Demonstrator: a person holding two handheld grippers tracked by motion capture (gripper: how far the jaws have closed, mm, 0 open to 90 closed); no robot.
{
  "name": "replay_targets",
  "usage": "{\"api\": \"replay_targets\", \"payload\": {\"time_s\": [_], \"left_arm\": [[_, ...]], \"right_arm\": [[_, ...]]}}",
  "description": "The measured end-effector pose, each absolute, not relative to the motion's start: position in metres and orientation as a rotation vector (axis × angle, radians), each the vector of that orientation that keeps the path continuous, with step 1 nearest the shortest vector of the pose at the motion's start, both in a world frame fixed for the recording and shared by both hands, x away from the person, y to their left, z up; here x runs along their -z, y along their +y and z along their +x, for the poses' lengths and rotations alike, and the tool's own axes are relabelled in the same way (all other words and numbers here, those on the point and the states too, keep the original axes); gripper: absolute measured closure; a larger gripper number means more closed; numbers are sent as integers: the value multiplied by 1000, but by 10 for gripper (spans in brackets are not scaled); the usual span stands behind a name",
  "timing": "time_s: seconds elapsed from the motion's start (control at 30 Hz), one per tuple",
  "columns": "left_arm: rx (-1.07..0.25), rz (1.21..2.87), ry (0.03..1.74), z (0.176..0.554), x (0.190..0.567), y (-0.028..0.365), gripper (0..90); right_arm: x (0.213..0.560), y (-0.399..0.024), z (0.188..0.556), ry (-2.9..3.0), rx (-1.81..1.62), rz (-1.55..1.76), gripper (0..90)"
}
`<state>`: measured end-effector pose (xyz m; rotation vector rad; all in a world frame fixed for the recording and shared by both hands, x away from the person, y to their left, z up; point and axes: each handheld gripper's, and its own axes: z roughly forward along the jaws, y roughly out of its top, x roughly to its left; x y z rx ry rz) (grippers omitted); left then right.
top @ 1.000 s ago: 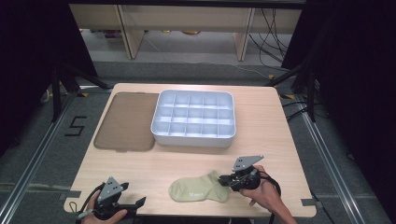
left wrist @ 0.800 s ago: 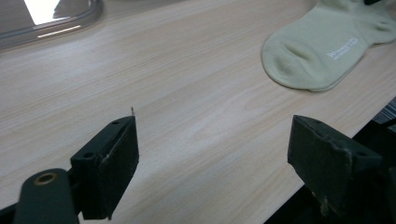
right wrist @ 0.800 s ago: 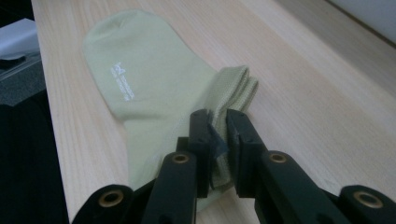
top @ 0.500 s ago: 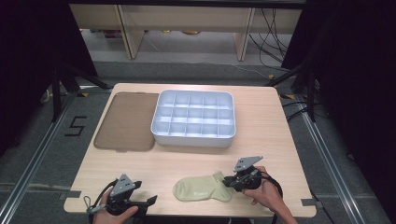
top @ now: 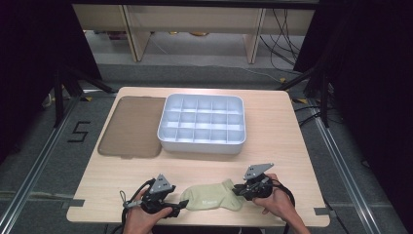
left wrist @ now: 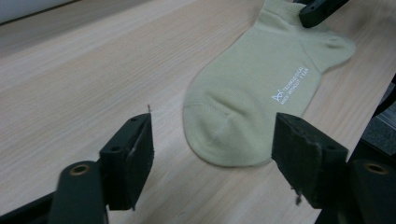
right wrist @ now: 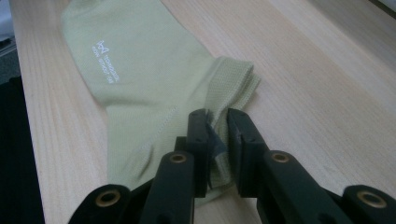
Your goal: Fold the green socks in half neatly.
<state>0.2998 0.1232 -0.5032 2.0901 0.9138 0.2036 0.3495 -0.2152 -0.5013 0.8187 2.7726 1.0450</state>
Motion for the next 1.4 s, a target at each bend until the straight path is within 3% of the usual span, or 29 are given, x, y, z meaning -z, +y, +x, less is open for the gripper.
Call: {"api": "replay_targets", "payload": {"time_s": [0.2, 0.53, 0.9, 1.27, 1.4], "left_arm": [[-226, 2136, 906, 303, 505, 111, 403], [-255, 2181, 892, 303, 514, 100, 485], [-260, 2161, 866, 299, 513, 95, 803], [-265, 2186, 814, 301, 507, 96, 828], [-263, 2182, 791, 301, 504, 97, 828]], "right_arm": [[501, -215, 350, 2775, -1047, 816, 795], [502, -215, 349, 2768, -1042, 814, 793], [502, -215, 349, 2766, -1035, 804, 790], [502, -215, 347, 2745, -1044, 847, 724], [501, -208, 344, 2713, -1041, 880, 605]]}}
